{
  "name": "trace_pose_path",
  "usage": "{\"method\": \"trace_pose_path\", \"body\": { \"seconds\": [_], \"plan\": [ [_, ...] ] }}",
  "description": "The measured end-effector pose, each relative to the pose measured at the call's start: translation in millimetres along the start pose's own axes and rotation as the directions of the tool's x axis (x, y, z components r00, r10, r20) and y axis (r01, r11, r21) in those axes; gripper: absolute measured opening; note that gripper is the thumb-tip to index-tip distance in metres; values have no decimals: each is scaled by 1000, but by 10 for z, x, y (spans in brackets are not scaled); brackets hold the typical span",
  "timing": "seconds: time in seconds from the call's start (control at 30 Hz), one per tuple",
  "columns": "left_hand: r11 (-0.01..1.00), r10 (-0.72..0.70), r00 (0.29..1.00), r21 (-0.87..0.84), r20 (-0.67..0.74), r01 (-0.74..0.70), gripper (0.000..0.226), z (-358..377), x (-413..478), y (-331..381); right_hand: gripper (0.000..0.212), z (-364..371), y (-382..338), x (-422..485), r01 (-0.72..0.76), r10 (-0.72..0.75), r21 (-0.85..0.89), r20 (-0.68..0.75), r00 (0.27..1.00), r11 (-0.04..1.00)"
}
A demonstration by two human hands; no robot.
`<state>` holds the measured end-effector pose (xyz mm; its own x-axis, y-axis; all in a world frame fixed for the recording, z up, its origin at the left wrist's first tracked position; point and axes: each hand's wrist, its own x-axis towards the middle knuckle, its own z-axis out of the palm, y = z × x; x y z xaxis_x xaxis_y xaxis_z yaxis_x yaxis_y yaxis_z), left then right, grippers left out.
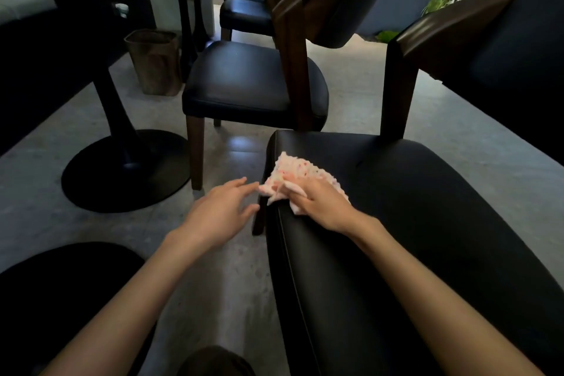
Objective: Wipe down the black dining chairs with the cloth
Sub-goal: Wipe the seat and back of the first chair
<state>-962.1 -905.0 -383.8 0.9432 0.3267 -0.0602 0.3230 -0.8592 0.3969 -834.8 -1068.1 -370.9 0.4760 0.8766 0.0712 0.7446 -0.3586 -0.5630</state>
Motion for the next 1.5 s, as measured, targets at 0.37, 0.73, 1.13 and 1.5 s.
{"method": "trace_pose_path", "body": {
  "seconds": [0.37, 0.73, 1.13, 1.5],
  "plan": [
    [994, 76, 997, -85, 22, -74, 56, 93, -37, 265, 30, -646, 119, -296, -149, 266, 254, -524, 809, 956],
    [984, 88, 994, -163, 60, -77, 55, 130, -53, 301, 59, -191, 923, 662, -479, 385, -227, -356, 851, 848],
    [1000, 14, 991, -20, 134, -11, 56, 47, -13, 292, 44, -26, 69, -94, -103, 103, 2, -153, 983, 995],
    [988, 71, 992, -145, 107, -55, 60, 63, -20, 438, 33, -797, 714, 124, -333, 78, -348, -579, 811, 877]
  ]
}}
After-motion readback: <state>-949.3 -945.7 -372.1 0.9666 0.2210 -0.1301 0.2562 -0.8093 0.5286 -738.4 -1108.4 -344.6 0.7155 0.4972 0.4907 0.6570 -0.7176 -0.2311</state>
